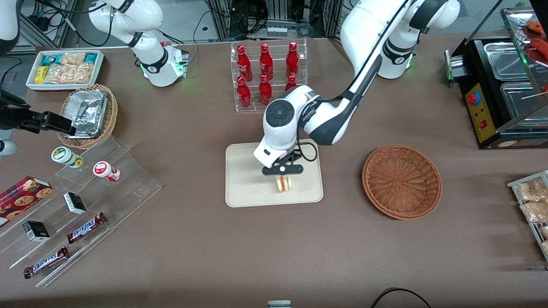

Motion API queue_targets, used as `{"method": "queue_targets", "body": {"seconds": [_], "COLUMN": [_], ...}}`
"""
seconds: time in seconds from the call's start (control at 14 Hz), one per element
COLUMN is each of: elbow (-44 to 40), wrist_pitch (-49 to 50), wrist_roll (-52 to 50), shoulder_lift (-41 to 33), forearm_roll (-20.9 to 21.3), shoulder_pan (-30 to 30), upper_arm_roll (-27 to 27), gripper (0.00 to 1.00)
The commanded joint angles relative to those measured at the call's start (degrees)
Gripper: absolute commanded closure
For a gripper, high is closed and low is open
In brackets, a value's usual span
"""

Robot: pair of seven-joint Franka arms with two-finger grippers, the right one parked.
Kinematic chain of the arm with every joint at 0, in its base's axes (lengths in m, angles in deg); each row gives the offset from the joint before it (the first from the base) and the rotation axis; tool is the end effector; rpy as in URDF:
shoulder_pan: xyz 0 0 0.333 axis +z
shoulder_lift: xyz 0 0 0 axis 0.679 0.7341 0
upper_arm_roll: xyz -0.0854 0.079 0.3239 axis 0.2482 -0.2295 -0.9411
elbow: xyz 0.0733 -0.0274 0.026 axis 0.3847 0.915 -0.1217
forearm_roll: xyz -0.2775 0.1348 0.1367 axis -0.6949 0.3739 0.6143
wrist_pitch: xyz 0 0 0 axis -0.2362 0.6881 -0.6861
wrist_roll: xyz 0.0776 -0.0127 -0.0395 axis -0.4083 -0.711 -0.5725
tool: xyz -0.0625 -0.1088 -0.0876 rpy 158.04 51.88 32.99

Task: Place sandwich from basket to tray
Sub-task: 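Lower the sandwich onto the tray and open the left gripper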

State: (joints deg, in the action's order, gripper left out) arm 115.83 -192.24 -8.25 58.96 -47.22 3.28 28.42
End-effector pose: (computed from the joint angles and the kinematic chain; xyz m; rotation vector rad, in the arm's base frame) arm 0.4895 -0.4879 0.2948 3.1268 0.0351 -0.0140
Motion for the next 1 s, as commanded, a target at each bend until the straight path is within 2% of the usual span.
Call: {"method": "queue_targets", "body": {"seconds": [0.0,0.57,0.64,0.71,0.79,0.93], "elbow": [-1.4,-0.8,-0.8,-0.7,-0.7,-0.8], "wrist_pitch": [-0.7,-0.9,-0.8,-0.7,-0.5,-0.2], "wrist_roll": [1.2,1.2,1.2,1.2,0.9,0.3], "shoulder_lift": [2.3,3.9,4.0,4.0,3.9,3.4], "forearm_roll": [0.0,0.0,0.0,0.0,-0.1,-0.4], "shoulder_pan": [-1.2,-2.6,-2.6,-2.7,-3.1,-3.1], "upper_arm_roll": [-0.5,-0.5,-0.5,-0.5,-0.5,-0.5], "gripper": [1.00,1.00,0.65,0.10,0.01,0.01]}}
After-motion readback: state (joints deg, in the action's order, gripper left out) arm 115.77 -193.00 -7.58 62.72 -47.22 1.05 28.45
